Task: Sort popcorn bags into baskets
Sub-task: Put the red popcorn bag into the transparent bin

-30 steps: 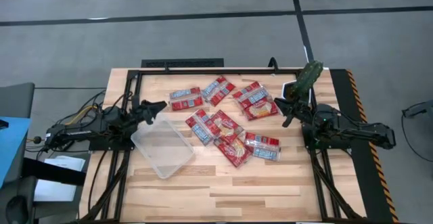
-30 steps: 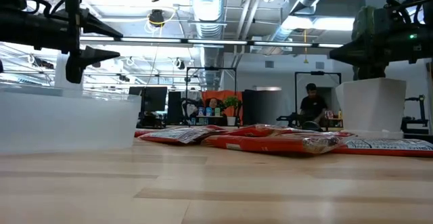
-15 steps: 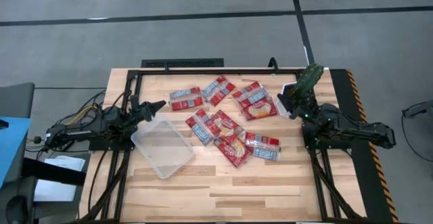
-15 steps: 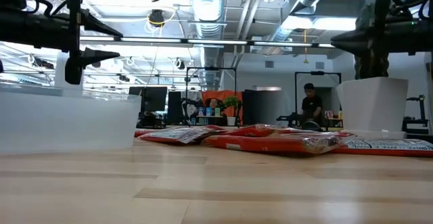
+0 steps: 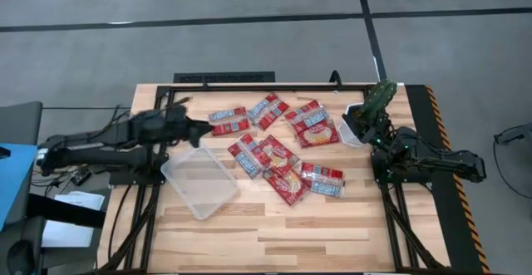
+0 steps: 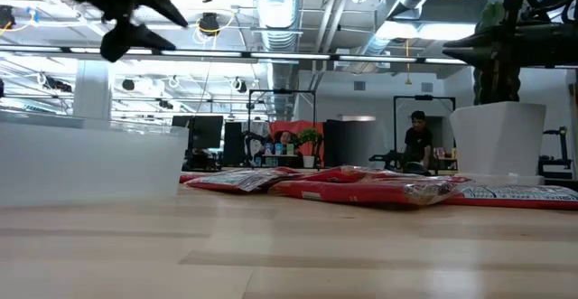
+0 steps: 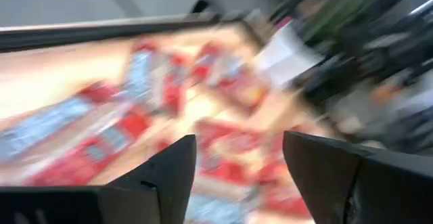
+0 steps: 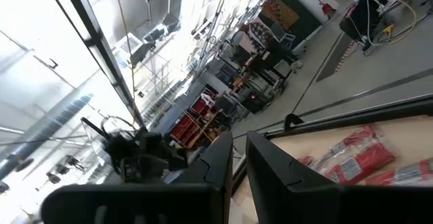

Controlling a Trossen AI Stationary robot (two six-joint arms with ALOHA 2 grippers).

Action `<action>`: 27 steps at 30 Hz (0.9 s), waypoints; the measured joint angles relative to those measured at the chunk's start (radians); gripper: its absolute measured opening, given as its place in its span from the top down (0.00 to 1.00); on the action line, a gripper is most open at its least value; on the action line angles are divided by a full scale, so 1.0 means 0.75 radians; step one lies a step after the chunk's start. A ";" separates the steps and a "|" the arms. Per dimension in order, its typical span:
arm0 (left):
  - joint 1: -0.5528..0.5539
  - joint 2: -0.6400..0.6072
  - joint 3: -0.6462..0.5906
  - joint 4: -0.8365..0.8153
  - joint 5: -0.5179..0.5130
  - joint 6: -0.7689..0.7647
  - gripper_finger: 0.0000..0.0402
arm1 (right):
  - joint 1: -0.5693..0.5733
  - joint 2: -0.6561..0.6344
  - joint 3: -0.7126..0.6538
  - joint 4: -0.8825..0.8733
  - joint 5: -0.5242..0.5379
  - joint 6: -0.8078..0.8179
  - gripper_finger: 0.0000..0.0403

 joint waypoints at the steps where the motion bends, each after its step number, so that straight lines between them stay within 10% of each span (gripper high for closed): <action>1: 0.014 0.093 0.077 -0.075 -0.005 0.037 0.43 | 0.000 0.000 0.000 -0.003 0.000 -0.003 0.83; 13: 0.381 1.044 0.658 -0.504 0.093 0.914 0.20 | -0.002 -0.001 0.002 -0.086 -0.071 -0.078 0.76; 27: 0.592 1.465 0.723 -0.418 0.413 1.375 0.22 | -0.001 -0.001 0.001 -0.100 -0.119 -0.109 0.64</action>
